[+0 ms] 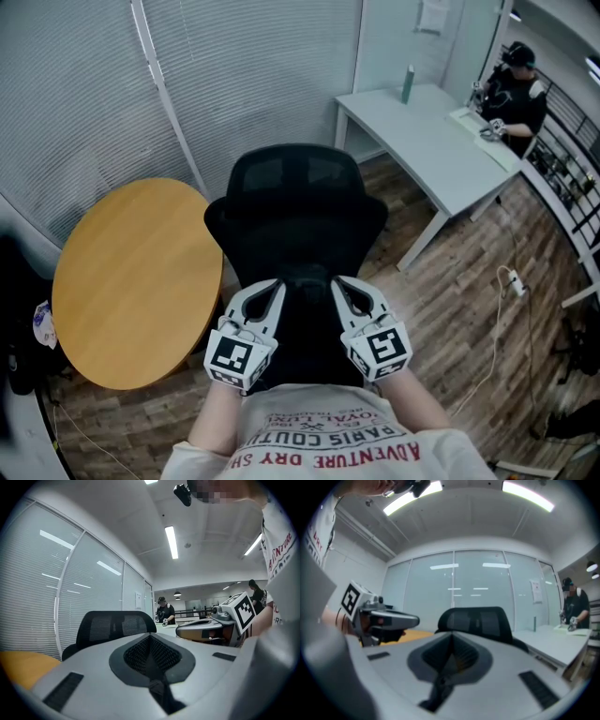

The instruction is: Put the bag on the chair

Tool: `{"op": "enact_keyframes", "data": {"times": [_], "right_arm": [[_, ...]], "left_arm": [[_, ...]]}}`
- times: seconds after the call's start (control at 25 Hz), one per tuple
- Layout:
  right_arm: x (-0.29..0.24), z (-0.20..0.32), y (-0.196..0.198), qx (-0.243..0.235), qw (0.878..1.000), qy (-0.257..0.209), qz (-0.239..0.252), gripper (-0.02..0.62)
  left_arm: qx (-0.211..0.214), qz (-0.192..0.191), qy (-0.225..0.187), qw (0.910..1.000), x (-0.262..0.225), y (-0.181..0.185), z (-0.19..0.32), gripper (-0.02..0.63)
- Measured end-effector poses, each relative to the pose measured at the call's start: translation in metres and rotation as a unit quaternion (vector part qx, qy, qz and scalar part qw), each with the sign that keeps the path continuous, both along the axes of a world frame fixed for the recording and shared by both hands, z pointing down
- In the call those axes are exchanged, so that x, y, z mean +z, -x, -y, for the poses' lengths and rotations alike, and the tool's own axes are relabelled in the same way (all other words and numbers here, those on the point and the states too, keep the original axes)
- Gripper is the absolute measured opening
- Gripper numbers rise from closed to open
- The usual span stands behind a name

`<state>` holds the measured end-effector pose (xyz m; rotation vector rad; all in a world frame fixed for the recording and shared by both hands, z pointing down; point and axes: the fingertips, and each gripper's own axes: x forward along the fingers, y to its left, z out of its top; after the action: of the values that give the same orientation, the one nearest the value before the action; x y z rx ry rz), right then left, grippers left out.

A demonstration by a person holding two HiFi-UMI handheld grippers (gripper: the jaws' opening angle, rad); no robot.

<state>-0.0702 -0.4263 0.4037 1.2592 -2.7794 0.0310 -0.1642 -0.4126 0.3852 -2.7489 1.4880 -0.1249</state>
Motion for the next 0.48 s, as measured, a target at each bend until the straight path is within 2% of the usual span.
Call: {"op": "enact_keyframes", "data": {"times": [0.2,0.48], "right_arm": [[-0.0014,0.0027,0.0003,0.001,1.0,-0.002,0.002,0.026],[-0.0002,-0.0005,0.0035,-0.005,1.0,0.004,0.002,0.026]], "left_arm": [[-0.006,-0.009,0.02,0.9997,0.0049,-0.0019,0.0012,0.028],[-0.014,-0.001,0.022,0.9997,0.0097,0.0022,0.0008,0.028]]}}
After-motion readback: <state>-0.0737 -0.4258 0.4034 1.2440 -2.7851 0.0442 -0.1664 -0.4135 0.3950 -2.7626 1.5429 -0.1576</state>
